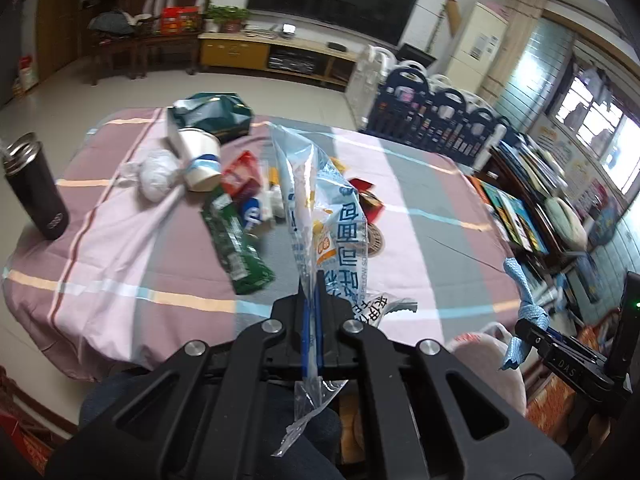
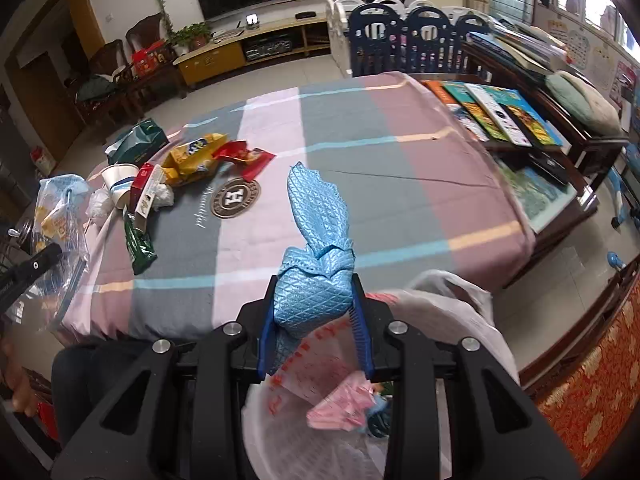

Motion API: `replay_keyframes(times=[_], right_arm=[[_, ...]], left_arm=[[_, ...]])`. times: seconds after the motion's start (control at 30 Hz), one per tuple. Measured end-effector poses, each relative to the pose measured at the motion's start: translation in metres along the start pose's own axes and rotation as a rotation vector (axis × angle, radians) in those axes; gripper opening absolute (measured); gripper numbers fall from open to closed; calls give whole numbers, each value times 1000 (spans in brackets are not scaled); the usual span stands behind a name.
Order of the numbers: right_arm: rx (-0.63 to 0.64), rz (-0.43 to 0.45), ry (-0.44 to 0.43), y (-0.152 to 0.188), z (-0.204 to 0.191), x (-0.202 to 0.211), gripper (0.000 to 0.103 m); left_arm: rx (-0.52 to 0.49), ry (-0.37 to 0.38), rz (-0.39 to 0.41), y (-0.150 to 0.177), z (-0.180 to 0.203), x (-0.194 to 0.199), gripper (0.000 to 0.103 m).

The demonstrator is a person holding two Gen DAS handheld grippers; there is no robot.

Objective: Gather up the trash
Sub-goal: 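Drop the blue cloth into the basket with right tool while left carries clear bag over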

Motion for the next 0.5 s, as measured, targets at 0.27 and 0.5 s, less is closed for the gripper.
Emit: replay_keyframes(times=[0.27,0.5], right_arm=[[23,-98,77,61,60,17,34],[-53,-278,51,111,84,-7,55]], left_arm=[[-43,160,-92,23,49,-14,3],[-170,269,-161,49,103,-19,3]])
Point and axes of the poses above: each gripper's, at about its wrist camera, not at the fingertips, and x roughly against the way its jaws point, z to its right, y to its underside, the point moved 3 cm from there along -x, roughly the way its jaws point, and after that the axes turned 1 degree about y, right-handed, at the moved point
